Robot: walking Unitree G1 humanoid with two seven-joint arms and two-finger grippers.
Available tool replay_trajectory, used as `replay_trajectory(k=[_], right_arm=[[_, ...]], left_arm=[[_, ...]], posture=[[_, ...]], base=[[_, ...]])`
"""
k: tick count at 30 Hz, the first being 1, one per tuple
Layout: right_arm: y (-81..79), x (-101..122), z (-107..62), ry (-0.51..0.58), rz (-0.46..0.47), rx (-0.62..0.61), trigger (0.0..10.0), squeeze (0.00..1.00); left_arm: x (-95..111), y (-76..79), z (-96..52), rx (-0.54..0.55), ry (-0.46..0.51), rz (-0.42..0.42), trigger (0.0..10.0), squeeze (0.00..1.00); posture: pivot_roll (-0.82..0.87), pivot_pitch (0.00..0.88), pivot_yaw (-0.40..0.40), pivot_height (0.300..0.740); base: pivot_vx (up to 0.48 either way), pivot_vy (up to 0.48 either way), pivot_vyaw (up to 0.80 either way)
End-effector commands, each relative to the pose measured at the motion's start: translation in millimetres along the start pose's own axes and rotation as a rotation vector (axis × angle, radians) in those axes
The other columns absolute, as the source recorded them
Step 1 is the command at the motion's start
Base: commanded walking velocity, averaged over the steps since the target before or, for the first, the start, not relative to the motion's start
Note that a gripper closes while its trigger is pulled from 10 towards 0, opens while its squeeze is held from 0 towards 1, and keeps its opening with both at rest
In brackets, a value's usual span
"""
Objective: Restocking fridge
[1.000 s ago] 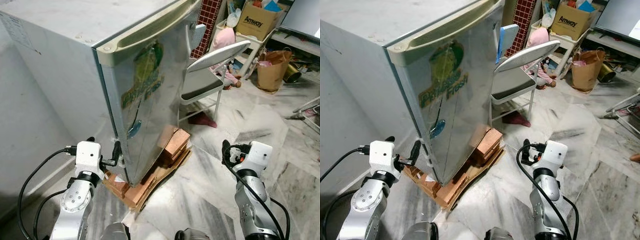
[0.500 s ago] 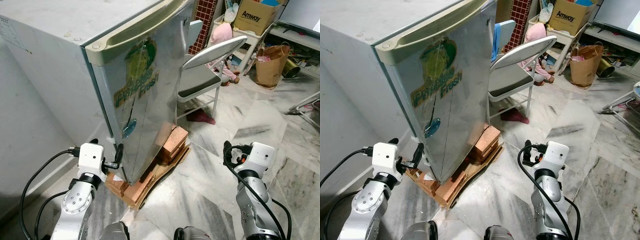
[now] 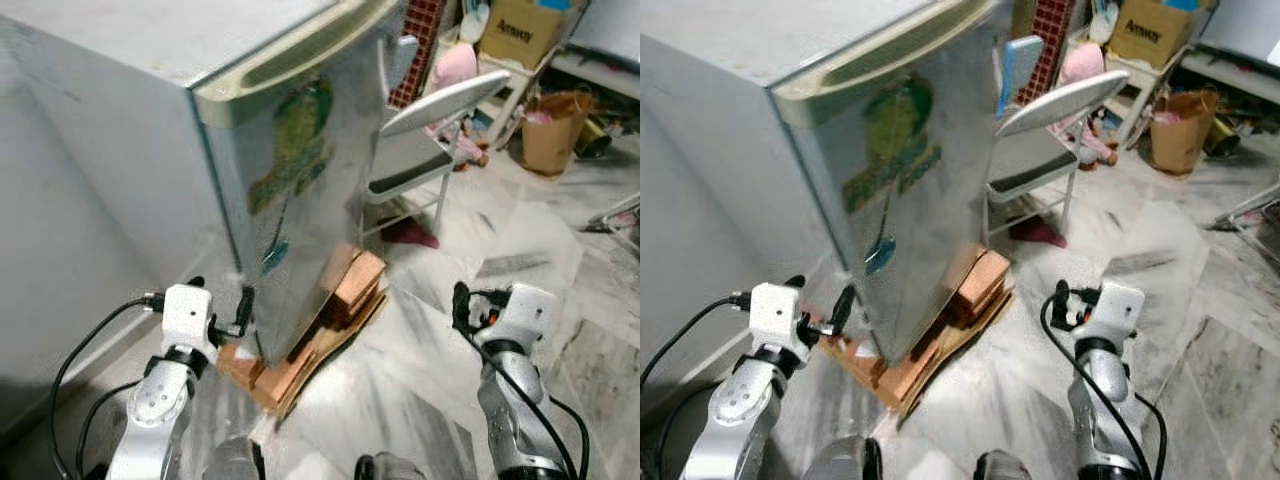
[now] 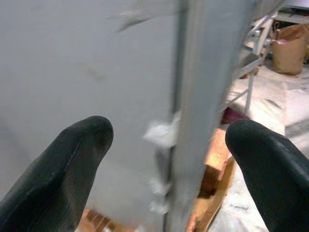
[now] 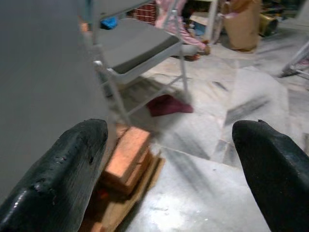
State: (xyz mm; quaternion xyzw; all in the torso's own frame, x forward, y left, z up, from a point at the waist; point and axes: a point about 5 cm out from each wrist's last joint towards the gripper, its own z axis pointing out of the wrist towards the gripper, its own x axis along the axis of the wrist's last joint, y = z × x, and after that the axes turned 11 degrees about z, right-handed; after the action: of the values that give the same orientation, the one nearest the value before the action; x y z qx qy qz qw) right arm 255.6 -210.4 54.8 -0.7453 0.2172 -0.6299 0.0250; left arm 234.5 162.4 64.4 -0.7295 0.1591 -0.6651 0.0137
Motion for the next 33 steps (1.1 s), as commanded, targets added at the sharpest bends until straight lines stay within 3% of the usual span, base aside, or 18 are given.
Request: replay_trajectory(k=[1, 15, 18, 23, 33], right_arm=[[5.9, -5.0, -1.2, -0.025, -0.007, -0.022, 10.0, 0.00], [4.9, -4.8, 0.1, -0.022, -0.012, -0.027, 10.0, 0.00], [5.9, -5.5, 0.1, -0.022, -0.015, -0.034, 10.0, 0.00], [6.5, -5.1, -0.3, -0.019, -0.015, -0.040, 10.0, 0.00], [7.2, -4.9, -0.5, -0.018, -0.020, -0.042, 10.0, 0.00]], left_arm=[[1.1, 1.2, -0.3, -0.011, -0.002, 0.002, 10.0, 0.00], [6.5, -0.6, -0.9, -0.039, 0.043, -0.007, 10.0, 0.00], [10.4, 1.1, -0.3, -0.078, 0.069, -0.036, 10.0, 0.00], [9.4, 0.0, 0.4, -0.071, 0.059, 0.026, 10.0, 0.00], [10.5, 2.6, 0.2, -0.068, 0.068, -0.022, 10.0, 0.00]], posture=[[0.08, 0.080, -0.046, 0.740], [0.09, 0.081, -0.041, 0.740], [0.08, 0.081, -0.039, 0.740], [0.08, 0.082, -0.041, 0.740], [0.09, 0.083, -0.044, 0.740]], base=[[-0.240, 0.420, 0.00], [-0.034, 0.082, 0.00], [0.373, 0.000, 0.00], [0.476, 0.000, 0.00], [0.379, 0.000, -0.04]])
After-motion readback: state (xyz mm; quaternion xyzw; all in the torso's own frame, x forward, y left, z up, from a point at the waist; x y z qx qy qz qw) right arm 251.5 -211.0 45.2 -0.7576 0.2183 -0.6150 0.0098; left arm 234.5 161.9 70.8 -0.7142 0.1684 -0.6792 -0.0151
